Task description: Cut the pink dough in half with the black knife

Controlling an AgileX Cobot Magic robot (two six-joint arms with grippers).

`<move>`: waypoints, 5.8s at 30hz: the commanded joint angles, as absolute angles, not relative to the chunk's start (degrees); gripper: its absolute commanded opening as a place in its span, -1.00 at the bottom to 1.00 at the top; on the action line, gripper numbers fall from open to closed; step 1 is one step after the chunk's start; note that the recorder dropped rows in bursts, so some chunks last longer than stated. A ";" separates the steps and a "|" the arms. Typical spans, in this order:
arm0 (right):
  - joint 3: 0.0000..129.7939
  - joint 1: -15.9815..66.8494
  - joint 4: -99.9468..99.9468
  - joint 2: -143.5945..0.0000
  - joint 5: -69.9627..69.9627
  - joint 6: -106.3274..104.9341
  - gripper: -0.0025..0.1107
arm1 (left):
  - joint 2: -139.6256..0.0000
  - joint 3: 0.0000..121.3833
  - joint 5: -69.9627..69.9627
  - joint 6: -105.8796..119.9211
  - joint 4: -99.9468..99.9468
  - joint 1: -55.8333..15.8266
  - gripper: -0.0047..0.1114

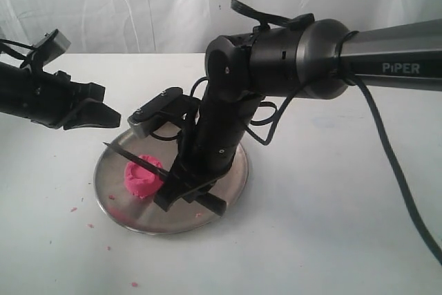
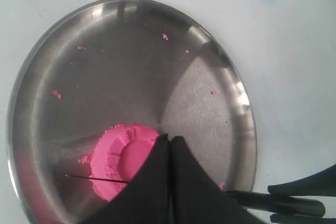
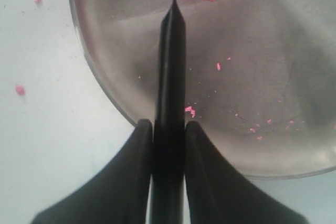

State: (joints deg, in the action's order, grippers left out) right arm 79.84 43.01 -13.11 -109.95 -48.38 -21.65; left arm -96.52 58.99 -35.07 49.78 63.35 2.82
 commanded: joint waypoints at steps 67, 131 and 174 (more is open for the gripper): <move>80.21 42.83 -9.71 -114.33 -45.06 -20.69 -0.96 | -104.74 59.11 -26.36 51.35 61.65 -1.31 -0.92; 82.13 42.24 -2.35 -117.80 -50.08 -10.61 -0.96 | -110.68 64.15 -29.13 52.36 62.04 -1.31 -0.92; 84.74 39.17 -2.76 -117.80 -57.02 -12.46 -0.96 | -110.68 64.15 -29.78 52.36 62.04 -1.31 -0.92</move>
